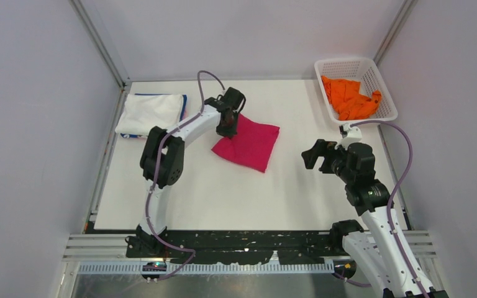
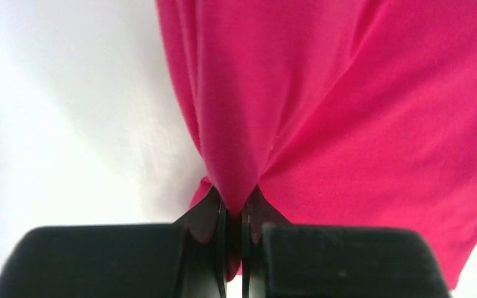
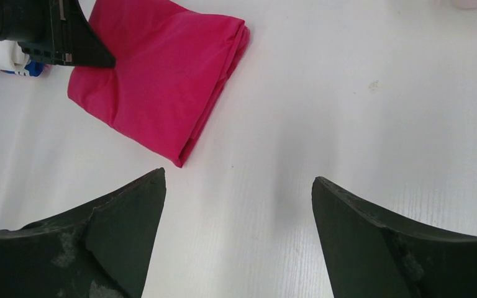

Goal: Fold and stack the t-shirts
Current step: Put the neatly folded tshirt into the corner of the board with the left arm

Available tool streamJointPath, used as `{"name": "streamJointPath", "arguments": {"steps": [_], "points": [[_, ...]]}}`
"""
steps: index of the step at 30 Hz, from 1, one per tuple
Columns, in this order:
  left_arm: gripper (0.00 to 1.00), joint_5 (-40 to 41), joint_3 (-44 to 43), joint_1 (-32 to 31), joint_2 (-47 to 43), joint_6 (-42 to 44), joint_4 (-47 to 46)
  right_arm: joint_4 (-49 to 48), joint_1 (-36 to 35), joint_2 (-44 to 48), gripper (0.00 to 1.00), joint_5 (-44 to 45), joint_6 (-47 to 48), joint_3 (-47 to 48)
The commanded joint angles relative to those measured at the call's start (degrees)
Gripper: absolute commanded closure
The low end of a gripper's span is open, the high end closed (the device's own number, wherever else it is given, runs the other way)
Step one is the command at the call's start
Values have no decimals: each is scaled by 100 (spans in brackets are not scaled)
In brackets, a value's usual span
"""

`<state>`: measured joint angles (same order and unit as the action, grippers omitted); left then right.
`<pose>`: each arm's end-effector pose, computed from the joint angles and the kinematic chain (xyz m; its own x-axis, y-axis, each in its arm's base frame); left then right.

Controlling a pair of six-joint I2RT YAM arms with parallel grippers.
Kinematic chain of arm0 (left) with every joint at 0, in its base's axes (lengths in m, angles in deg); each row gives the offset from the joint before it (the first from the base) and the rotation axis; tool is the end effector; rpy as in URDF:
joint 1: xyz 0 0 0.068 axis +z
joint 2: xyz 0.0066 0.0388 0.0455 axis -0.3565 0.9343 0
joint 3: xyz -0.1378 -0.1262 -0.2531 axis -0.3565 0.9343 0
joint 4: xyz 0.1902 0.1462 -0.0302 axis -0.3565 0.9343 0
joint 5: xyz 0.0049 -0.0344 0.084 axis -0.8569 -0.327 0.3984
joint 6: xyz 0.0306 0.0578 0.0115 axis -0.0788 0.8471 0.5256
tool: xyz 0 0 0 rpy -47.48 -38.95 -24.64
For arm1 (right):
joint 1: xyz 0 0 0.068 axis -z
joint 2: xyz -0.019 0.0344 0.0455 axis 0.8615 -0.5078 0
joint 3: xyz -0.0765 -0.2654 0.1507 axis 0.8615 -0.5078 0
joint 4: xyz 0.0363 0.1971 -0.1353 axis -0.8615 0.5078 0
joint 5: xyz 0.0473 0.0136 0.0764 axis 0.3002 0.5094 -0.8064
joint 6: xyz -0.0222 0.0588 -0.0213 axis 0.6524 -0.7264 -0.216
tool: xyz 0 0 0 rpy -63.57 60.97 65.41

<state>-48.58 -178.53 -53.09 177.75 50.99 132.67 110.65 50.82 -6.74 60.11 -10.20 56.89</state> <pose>0.3979 -0.2436 0.2314 -0.9032 0.0805 -0.4215 0.1257 0.9888 -0.0804 0.1090 0.0244 0.3006 -0.4735 0.2385 -0.8479 -0.1416 0.9295 0.3406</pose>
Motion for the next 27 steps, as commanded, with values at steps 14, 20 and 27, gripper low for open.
{"name": "streamJointPath", "arguments": {"steps": [14,20,27], "points": [[100,2622,-136,1205,-1123,2949,-676,-289,-8,135,5,324,2,-28],[100,2538,-223,1610,-1504,3075,-559,-330,-3,92,5,340,2,-51],[100,2368,-278,1656,-2074,3115,-356,-349,-3,58,5,271,-19,-49]]}}
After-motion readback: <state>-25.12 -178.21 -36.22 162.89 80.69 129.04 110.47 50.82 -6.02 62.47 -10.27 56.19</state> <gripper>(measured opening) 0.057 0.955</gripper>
